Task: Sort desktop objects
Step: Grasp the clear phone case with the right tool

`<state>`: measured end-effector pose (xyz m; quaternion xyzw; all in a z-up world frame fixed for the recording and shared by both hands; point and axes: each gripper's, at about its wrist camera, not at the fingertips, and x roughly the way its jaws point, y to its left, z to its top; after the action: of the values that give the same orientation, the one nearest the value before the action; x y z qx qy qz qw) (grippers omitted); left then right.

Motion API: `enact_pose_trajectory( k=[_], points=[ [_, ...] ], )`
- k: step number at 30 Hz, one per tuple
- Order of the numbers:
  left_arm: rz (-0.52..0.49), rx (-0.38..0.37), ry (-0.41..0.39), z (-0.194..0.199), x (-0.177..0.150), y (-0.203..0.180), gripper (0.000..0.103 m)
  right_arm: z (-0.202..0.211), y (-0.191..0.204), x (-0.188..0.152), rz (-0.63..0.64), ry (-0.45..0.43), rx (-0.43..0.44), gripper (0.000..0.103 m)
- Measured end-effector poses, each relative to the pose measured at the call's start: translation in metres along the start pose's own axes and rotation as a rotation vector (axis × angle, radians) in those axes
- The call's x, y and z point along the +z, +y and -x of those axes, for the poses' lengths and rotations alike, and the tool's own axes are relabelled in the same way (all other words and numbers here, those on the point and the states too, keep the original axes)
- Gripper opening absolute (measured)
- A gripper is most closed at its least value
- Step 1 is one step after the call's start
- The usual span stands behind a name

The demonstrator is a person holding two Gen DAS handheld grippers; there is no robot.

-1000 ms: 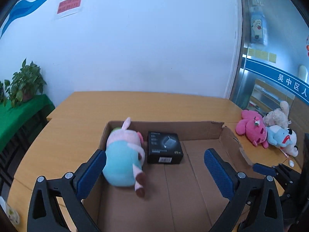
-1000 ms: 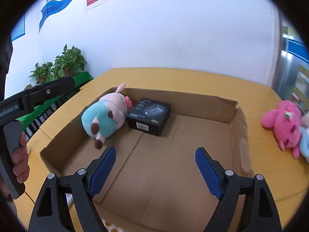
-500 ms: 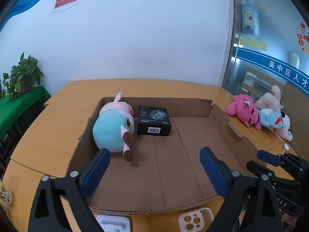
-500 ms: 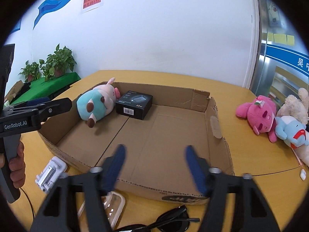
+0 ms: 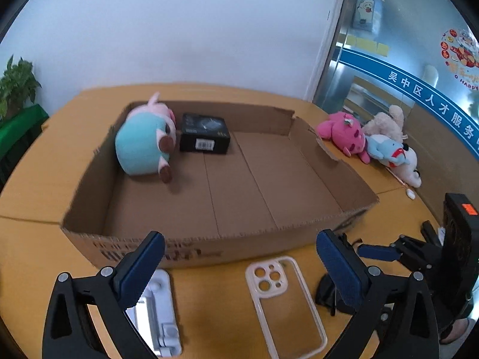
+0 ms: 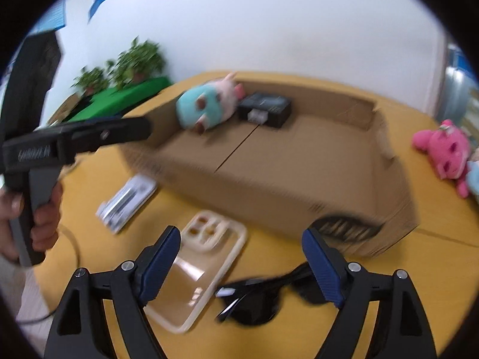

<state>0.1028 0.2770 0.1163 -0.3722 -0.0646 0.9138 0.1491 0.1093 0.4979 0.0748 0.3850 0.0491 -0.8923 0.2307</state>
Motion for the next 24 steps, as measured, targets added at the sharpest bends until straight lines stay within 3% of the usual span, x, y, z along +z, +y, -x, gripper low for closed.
enact_pose_trajectory(
  k=[3, 8, 12, 15, 18, 21, 24],
  points=[
    [0.056, -0.067, 0.101, -0.018, -0.020, 0.008, 0.102, -0.012, 0.016, -0.017, 0.033, 0.062, 0.098, 0.084],
    [0.147, -0.198, 0.261, -0.058, -0.043, 0.015, 0.102, -0.037, 0.025, -0.020, 0.011, 0.117, 0.188, 0.083],
    [0.183, -0.257, 0.334, -0.085, -0.049, 0.015, 0.101, -0.056, 0.024, -0.015, 0.008, 0.149, 0.142, 0.083],
    [0.168, -0.270, 0.323, -0.092, -0.045, 0.010, 0.101, -0.069, 0.018, -0.016, -0.023, 0.194, 0.148, 0.084],
    [0.174, -0.338, 0.339, -0.101, -0.042, 0.003, 0.097, -0.074, 0.023, -0.013, -0.019, 0.201, 0.184, 0.084],
    [0.146, -0.307, 0.329, -0.100, -0.039, -0.003, 0.097, -0.078, 0.026, -0.010, -0.048, 0.189, 0.246, 0.087],
    [0.156, -0.335, 0.290, -0.088, -0.035, -0.002, 0.097, -0.076, 0.021, -0.009, -0.084, 0.170, 0.269, 0.087]
  ],
)
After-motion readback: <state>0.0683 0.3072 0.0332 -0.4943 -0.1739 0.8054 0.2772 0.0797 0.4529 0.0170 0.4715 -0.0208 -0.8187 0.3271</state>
